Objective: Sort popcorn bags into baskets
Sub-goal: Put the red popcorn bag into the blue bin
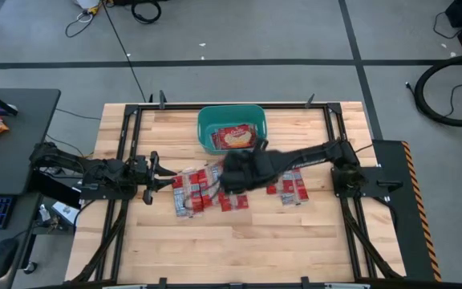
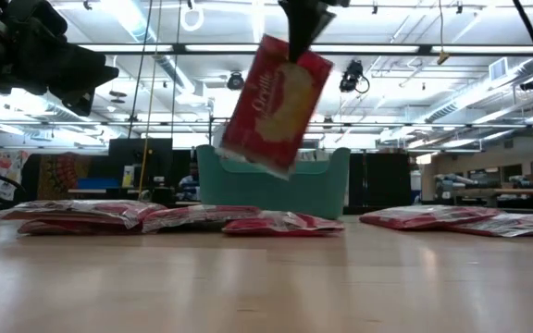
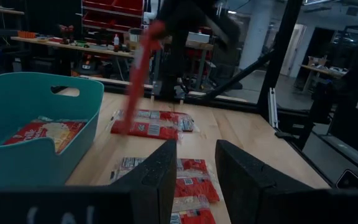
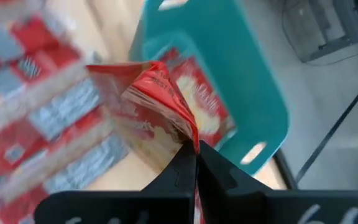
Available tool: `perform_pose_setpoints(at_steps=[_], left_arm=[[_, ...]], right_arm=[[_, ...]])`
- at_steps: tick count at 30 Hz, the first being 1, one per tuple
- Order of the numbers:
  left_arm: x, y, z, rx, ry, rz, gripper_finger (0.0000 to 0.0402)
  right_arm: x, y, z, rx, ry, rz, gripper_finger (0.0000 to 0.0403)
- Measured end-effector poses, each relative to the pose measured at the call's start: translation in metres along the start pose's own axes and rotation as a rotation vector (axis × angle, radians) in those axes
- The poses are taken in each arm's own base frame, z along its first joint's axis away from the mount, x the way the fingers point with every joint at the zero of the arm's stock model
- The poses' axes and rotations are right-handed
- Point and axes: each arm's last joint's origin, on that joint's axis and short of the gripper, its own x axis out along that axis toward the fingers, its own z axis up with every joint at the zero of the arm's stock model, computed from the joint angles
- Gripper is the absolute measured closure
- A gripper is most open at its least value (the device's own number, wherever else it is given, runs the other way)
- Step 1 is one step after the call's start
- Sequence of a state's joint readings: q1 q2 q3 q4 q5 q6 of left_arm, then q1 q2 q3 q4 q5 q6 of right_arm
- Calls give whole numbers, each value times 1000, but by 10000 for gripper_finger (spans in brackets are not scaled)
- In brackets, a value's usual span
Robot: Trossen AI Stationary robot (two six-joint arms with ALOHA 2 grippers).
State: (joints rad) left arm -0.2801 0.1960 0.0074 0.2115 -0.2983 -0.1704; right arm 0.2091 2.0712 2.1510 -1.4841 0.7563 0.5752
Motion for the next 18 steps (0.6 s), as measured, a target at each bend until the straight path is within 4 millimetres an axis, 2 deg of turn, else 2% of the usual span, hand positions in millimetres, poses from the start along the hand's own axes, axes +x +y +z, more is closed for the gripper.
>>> perform_pose_setpoints(at_steps=[8,13,18], left_arm=[[0,0,0,0,0,0,285],[0,0,0,0,0,0,285],[0,0,0,0,0,0,285]], right_arm=[[0,-42,35,65,-136,-81,394],[22,-64,52,120,-138,-43,394],[56,-77,60,185,-89,32,394]])
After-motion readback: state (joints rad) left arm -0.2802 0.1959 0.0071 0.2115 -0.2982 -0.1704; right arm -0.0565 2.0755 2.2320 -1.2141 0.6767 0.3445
